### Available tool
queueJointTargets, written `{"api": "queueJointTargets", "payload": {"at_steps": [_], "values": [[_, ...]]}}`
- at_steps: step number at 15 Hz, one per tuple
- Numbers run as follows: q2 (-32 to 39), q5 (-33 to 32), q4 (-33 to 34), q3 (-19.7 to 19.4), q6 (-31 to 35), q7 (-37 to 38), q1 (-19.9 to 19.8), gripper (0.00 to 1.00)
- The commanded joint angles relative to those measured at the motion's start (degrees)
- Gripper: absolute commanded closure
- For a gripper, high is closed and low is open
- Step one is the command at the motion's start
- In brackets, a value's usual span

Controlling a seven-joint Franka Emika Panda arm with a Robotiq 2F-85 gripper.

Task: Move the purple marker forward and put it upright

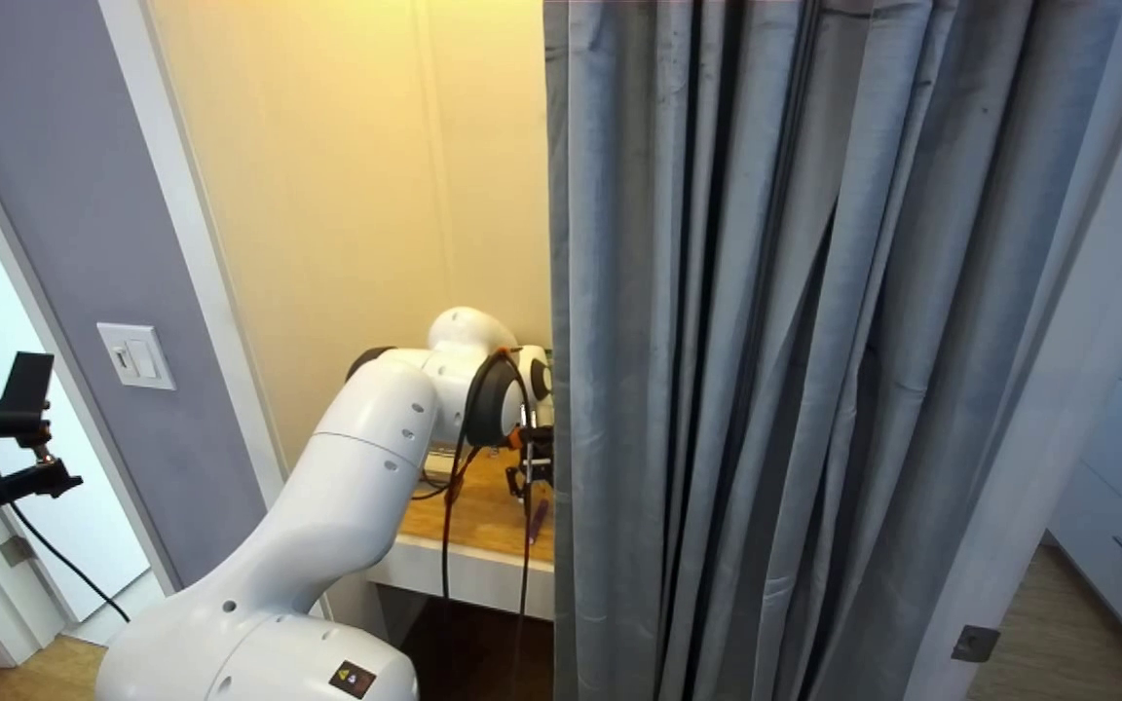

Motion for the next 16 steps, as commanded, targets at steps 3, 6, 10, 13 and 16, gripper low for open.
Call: {"api": "queueJointTargets", "payload": {"at_steps": [3,6,10,13,16], "values": [[4.8,1.1,8.4,0.4,-5.0,-3.1,-0.4,0.76],[6.1,2.0,10.2,0.9,-6.2,-4.9,-1.0,0.92],[5.6,3.7,10.3,1.9,-6.6,-8.1,-2.2,0.91],[0.1,5.0,3.7,3.7,-2.0,-10.8,-4.4,0.91],[-6.9,8.9,-5.3,7.1,5.3,-13.7,-8.1,0.92]]}}
